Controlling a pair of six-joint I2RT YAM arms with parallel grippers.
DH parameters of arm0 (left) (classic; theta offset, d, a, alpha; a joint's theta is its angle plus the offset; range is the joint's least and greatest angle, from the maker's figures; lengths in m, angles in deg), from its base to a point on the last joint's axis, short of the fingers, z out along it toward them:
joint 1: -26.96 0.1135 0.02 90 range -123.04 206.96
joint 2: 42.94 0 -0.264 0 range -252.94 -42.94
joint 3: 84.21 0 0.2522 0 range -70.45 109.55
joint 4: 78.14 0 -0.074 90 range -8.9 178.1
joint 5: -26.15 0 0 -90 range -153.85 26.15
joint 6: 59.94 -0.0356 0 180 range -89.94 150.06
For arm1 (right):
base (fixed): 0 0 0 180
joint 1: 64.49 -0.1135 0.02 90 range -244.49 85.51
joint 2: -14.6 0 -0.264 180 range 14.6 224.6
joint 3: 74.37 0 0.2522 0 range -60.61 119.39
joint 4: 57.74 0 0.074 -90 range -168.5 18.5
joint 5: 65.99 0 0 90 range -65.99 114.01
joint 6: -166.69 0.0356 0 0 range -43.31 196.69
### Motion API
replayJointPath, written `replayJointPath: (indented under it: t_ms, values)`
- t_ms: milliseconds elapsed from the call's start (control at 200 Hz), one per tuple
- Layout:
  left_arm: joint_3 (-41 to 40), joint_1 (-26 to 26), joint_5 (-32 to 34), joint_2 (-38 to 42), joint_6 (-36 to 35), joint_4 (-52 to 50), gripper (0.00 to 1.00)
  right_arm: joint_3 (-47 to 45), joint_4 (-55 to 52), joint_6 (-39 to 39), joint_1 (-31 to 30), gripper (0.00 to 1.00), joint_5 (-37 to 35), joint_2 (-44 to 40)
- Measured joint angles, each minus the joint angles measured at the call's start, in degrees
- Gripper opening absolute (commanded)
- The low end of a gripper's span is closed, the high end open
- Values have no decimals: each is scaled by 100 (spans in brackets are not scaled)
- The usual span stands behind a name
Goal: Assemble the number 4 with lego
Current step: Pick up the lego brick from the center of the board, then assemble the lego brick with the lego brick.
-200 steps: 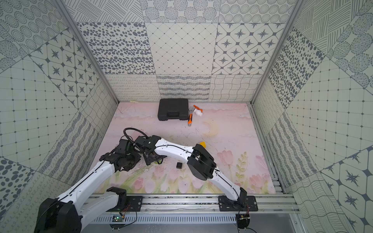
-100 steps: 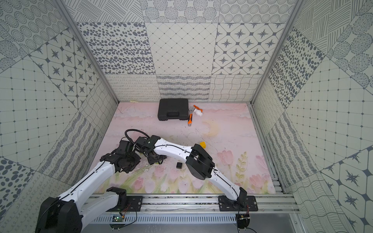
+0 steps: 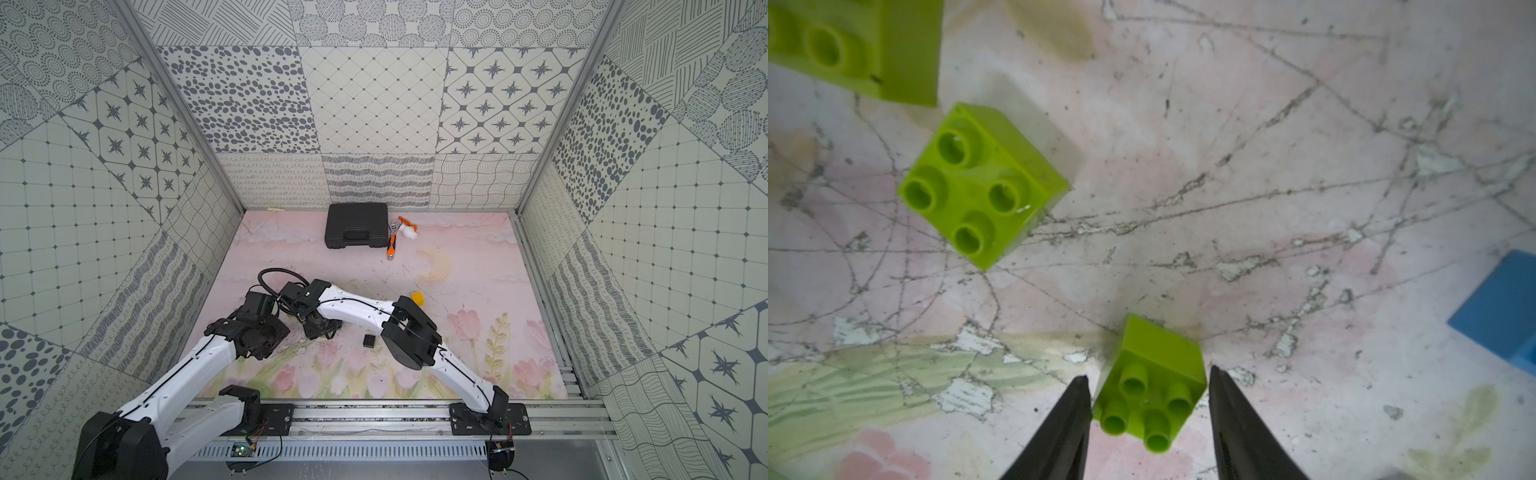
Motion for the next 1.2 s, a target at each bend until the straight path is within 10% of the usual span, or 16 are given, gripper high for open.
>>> replayJointPath:
  t_ms: [560, 976, 1201]
  values:
    - [35, 87, 236, -461, 22, -2, 38, -1001, 555, -20, 59, 27, -216, -437]
    - [212, -260, -350, -1152, -540, 518, 24, -4513, 911, 1565, 243, 26, -684, -3884]
    - [376, -730, -870, -1849, -704, 1292, 22, -4629, 1364, 1928, 446, 24, -479, -3204]
